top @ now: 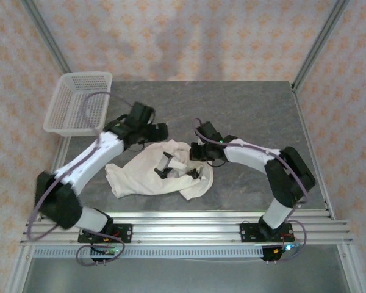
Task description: Fold the inside-out t-shirt
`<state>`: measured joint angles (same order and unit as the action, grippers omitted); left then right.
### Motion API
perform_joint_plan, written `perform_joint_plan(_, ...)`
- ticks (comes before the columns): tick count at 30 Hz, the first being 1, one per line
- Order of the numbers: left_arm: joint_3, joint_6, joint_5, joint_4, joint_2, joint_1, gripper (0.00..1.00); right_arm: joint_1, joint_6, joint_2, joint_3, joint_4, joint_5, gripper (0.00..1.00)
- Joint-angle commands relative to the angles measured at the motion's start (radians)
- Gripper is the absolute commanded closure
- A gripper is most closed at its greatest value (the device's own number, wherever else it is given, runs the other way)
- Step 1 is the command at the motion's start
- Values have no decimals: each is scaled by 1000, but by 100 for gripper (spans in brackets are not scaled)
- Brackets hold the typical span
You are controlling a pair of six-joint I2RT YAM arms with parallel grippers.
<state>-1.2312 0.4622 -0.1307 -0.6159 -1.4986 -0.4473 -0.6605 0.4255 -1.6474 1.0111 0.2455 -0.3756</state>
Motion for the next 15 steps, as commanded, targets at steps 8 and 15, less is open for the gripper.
perform_joint_plan(8, -182, -78, -18, -48, -352, -86, 16, -1, 66, 327, -144, 5, 107, 100)
perform_joint_plan(15, -109, -93, -173, 22, -266, -38, 100, 30, 70, 417, -187, 14, 218, 44)
